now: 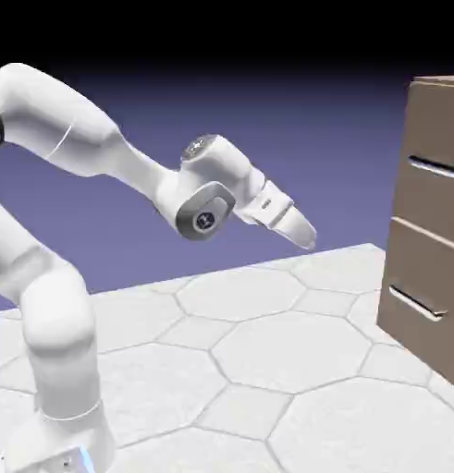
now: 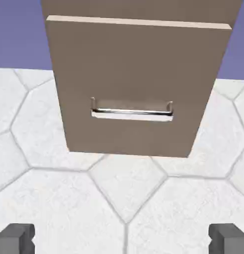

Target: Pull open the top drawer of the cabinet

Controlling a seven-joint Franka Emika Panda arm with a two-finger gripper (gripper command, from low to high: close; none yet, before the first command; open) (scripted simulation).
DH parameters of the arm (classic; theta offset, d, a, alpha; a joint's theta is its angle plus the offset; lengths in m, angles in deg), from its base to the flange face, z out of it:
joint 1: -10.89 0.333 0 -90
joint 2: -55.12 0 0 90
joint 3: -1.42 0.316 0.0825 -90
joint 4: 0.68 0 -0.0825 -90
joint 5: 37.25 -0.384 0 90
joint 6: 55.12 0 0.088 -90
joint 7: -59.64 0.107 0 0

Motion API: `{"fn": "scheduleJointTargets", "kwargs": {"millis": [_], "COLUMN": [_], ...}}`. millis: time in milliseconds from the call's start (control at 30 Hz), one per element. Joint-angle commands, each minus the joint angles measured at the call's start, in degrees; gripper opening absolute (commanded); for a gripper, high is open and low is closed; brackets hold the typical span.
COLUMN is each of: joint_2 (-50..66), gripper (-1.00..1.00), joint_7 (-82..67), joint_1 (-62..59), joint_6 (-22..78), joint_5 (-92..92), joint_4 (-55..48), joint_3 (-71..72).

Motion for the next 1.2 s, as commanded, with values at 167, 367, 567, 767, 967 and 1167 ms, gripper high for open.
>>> {"fn": "scheduleJointTargets", "kwargs": {"millis": [167,367,567,767,967,1167], "joint_2": [-5.79,-11.59,-17.38,-23.17,-28.96,-34.76], "gripper": [0.0,0.0,0.0,0.0,0.0,0.0], "joint_7": [-14.12,-28.23,-42.35,-56.46,-70.58,-84.69], "joint_1": [-10.99,-21.98,-32.97,-43.96,-54.94,-65.93], "joint_6": [3.67,7.34,11.0,14.67,18.34,22.0], "joint_5": [-14.95,-29.9,-44.86,-59.81,-74.76,-89.71], "joint_4": [-5.18,-10.36,-15.53,-20.71,-25.89,-31.07], "joint_3": [6.72,13.45,20.17,26.89,33.62,40.34]}}
